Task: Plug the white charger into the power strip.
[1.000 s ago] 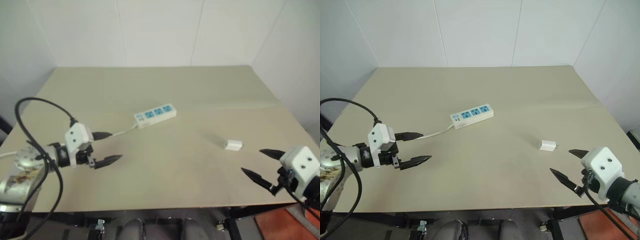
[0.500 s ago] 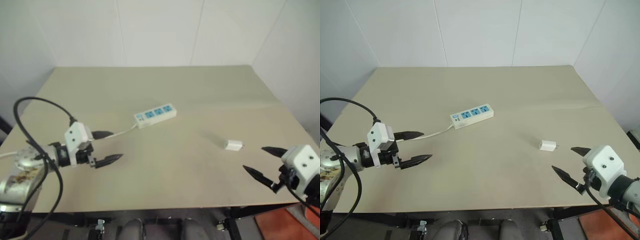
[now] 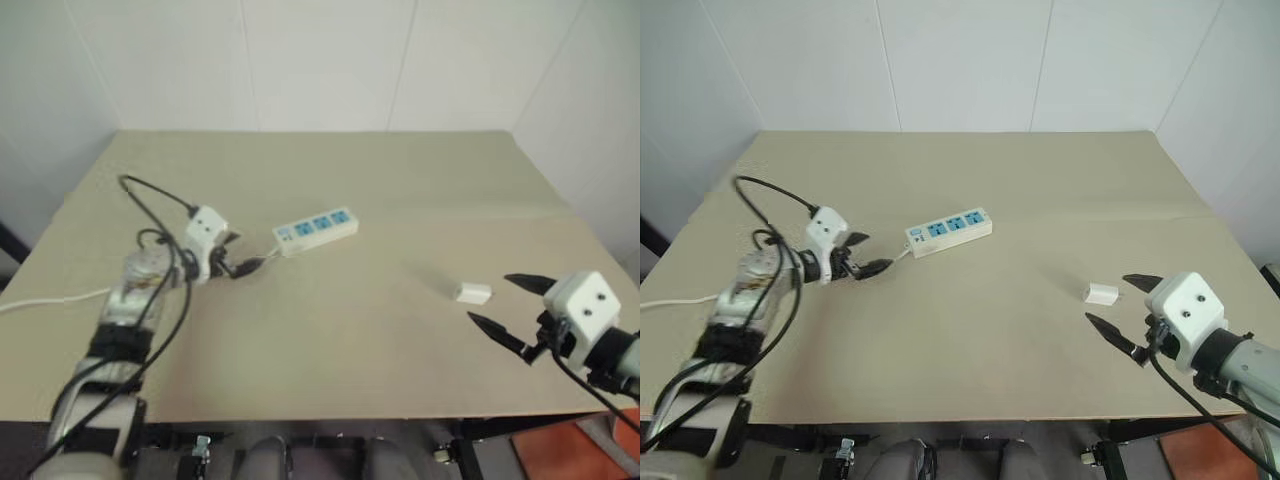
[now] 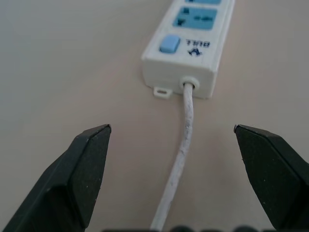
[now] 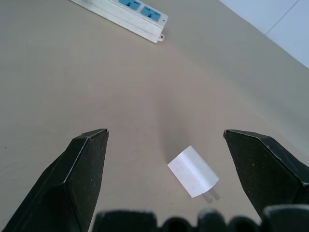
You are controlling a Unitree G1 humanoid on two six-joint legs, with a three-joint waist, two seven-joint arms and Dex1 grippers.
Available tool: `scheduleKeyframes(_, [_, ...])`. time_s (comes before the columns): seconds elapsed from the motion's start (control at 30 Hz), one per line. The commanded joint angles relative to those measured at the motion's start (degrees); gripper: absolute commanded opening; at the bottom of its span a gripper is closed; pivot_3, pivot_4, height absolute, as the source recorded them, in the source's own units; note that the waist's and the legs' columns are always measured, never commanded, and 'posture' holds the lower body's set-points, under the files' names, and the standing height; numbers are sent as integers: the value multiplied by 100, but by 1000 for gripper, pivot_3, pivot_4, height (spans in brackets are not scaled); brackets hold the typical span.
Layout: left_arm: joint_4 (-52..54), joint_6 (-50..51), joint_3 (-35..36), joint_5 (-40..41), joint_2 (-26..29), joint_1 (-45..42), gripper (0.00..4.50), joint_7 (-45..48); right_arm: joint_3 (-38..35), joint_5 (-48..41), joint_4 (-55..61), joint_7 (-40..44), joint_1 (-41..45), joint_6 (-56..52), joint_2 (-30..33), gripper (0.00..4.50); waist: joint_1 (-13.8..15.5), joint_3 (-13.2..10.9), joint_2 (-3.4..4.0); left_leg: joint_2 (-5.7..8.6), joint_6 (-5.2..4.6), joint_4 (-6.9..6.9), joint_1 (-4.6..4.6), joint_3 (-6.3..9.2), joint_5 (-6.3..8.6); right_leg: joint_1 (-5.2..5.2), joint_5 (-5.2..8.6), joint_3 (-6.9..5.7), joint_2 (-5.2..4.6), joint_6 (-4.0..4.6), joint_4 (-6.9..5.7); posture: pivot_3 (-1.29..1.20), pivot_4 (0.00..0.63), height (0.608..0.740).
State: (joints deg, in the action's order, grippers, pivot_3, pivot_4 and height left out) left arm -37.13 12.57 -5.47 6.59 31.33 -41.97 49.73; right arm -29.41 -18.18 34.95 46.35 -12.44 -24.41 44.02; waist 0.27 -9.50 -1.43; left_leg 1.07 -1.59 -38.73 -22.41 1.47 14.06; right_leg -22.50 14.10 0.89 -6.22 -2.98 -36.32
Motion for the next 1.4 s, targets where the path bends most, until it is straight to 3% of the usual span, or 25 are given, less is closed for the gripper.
scheduleKeyframes(0.03, [-967, -687, -155, -367, -181, -469, 4462, -12, -147, -73, 306, -132, -43, 22, -19, 4500, 9, -1, -2, 1, 0, 0, -4, 1, 0, -1, -1, -3, 0, -1, 4, 0, 150, 740])
scheduleKeyframes(0.07, [-1231, -815, -173, -417, -256, -568, 4462, -1, -158, -91, 345, -157, -58, 10, -28, 4500, 21, -1, -2, 0, 0, -1, -5, 1, 0, 0, -2, -4, 0, -2, 8, 0, 150, 740])
scheduleKeyframes(0.17, [-1958, -1140, -224, -599, -447, -839, 3897, -15, -197, -145, 429, -215, -72, -35, -26, 4500, 44, 0, -2, 3, -1, -1, 0, 1, 0, 9, -5, -4, -4, -7, 10, 0, 150, 740])
scheduleKeyframes(0.3, [-2431, -1401, -181, -684, -538, -951, 2638, 36, -253, -187, 515, -281, -111, -54, -27, 4500, 39, 4, -2, 4, -1, -2, 10, 2, 1, 22, -6, -8, -7, -11, 11, 0, 150, 740])
scheduleKeyframes(0.57, [-1117, -1547, -48, -398, -406, -47, 131, 691, -305, -225, 524, -323, -197, -22, -24, 4500, -16, 7, 2, 0, -1, -1, 12, 2, 2, 21, -7, -4, -7, -10, 10, 0, 150, 740])
scheduleKeyframes(0.6, [-661, -1435, -44, -317, -341, 206, 61, 822, -295, -228, 516, -319, -189, -21, -18, 4500, -25, 8, 3, -1, -1, 0, 13, 1, 4, 21, -7, -3, -7, -10, 9, 0, 150, 740])
scheduleKeyframes(0.77, [2408, -326, 203, 483, 265, 1929, 61, 1266, -213, -208, 455, -291, -144, -7, 19, 4500, -113, 10, 8, -13, 1, 5, 10, -1, 9, 14, -7, 9, -14, -10, 12, 0, 150, 740])
scheduleKeyframes(0.9, [3866, 221, 509, 1049, 639, 3035, 61, 1348, -207, -249, 427, -222, -119, -13, 67, 4500, -93, 10, 9, -15, 1, 8, 14, -1, 10, 15, -7, 13, -24, -8, 12, 0, 150, 740])
scheduleKeyframes(1.1, [4398, 481, 763, 1448, 825, 3360, 1893, 1389, -132, -234, 277, -167, 64, 7, 172, 4500, 36, 10, 9, -12, 1, 1, 14, 1, 10, 20, -7, 4, -23, -7, 15, 0, 150, 740])
scheduleKeyframes(1.27, [4691, 977, 1283, 2331, 1156, 3134, 3405, 1775, -187, -217, 265, -126, 55, 6, 161, 4500, 24, 9, 9, -13, 0, 6, 8, 0, 11, 12, -5, 2, -19, -6, 19, 0, 150, 740])
scheduleKeyframes(1.37, [4430, 603, 1219, 2209, 847, 2718, 4368, 1524, -189, -232, 318, -173, 46, 7, 108, 4500, 48, 9, 10, -10, 0, 6, 10, 0, 11, 17, -5, 0, -21, -6, 19, 0, 150, 740])
scheduleKeyframes(1.4, [4260, 259, 1131, 1999, 599, 2598, 4441, 1306, -173, -232, 328, -193, 59, 1, 98, 4500, 52, 11, 12, -8, -1, 3, 11, 0, 11, 20, -6, -2, -21, -6, 21, 0, 150, 740])
